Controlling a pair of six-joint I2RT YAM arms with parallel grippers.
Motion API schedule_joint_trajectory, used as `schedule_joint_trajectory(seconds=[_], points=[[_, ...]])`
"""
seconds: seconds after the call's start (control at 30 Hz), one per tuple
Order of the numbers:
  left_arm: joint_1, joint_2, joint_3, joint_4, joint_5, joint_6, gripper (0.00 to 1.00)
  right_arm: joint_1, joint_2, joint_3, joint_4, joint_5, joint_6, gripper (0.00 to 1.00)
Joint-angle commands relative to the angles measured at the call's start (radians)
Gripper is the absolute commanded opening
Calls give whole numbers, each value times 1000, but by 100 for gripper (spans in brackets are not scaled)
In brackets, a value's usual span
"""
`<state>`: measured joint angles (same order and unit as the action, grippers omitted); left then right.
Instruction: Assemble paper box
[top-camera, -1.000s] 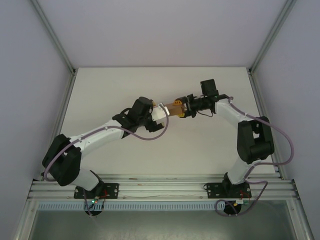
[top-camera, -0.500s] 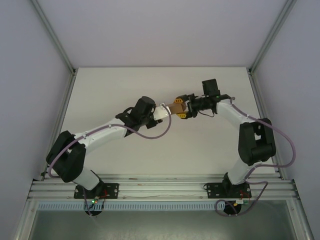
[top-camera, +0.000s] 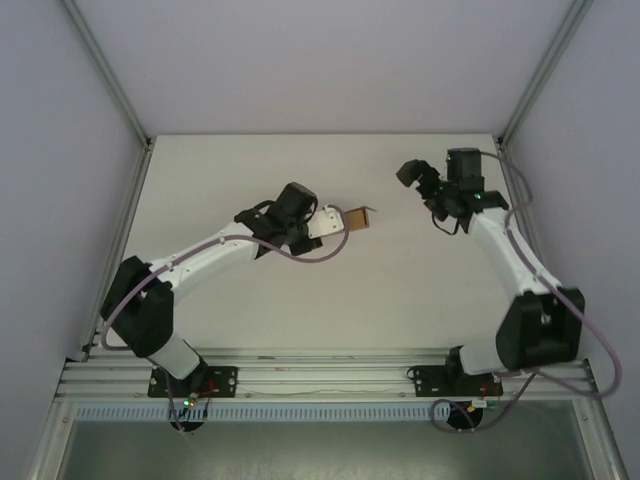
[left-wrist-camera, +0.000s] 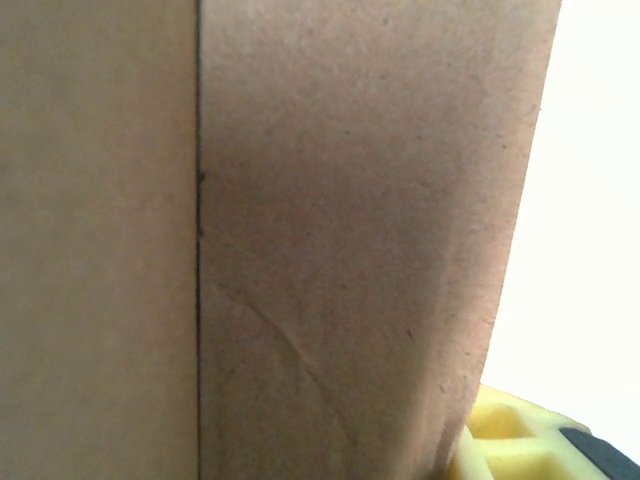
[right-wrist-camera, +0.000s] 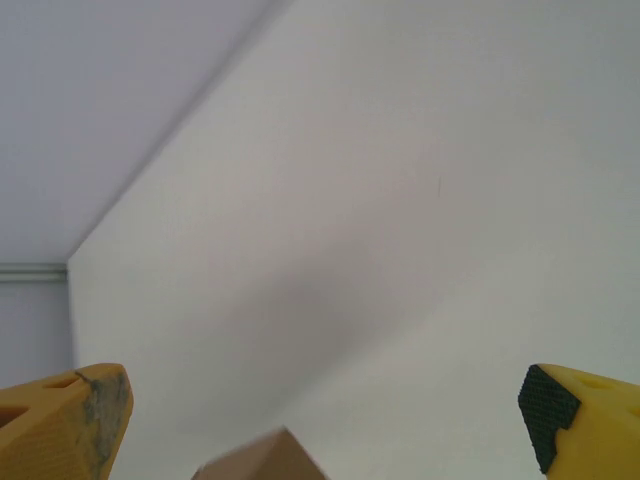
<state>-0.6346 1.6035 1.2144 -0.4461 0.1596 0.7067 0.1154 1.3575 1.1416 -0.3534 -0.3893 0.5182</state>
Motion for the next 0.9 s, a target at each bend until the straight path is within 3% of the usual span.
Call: schedule_joint_trajectory(seconds=[0.0,0.07,0.2,0.3,0.47,0.6,0.67,0.87], points=[[18,68,88,-237,71,36,43,5,-132,-131,251,247,-288,100],[40,109,143,-344,154,77,45,6,-180,-208,355,179,-378,100],[73,201,248,-483,207,114,45,10,-165,-127,135,-277,-601,100],[75,273,329,-564,199,111,45,42,-121,-104,63,-409,-682,99],[74,340,382,-574,158,85,45,151,-30,-45,-97,-320,-831,96],[75,353,402,-579,173,84,45,199,70,27,-191,-222,-853,85],[73,351,396,-567,173,82,45,211,121,66,-242,-210,-866,78],[73,354,379,-527,152,58,46,236,216,101,-302,-203,-930,70]])
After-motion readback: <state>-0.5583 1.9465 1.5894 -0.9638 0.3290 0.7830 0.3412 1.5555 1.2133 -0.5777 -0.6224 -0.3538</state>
